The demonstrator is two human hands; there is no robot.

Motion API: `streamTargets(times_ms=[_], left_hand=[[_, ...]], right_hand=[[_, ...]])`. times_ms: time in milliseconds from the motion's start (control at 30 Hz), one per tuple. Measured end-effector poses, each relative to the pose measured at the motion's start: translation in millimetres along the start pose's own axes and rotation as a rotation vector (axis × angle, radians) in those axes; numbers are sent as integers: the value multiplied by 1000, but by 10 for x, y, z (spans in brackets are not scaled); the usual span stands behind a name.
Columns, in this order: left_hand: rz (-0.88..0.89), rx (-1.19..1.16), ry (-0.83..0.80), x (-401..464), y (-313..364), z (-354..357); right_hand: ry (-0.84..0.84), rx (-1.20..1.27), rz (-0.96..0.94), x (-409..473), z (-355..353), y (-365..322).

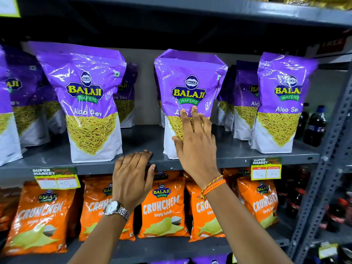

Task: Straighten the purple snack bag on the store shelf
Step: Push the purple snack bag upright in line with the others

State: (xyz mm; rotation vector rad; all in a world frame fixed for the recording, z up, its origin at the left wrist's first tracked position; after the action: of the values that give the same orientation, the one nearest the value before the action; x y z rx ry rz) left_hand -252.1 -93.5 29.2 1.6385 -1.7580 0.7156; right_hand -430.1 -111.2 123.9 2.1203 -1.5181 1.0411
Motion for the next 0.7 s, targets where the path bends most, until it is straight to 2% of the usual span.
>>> streamTargets(times_ms=[433, 700], left_hand=[[18, 21, 50, -1, -8, 17], [15, 15, 16, 7, 2, 5]], right_hand=[[34, -12, 2, -52, -27, -3], [22, -2, -1, 25, 26, 26]])
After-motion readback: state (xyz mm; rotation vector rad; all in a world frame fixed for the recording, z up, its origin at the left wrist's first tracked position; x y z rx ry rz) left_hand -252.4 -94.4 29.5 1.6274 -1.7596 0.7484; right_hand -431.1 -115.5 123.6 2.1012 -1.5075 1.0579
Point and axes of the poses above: each hand's wrist, its own x-axis towards the middle knuckle, its own z-axis out of the palm, y = z × x, the point moved 6 cm from there along x, towards the middle knuckle, and after that the axes turned 5 degrees about -y, right-handed, at the moved point
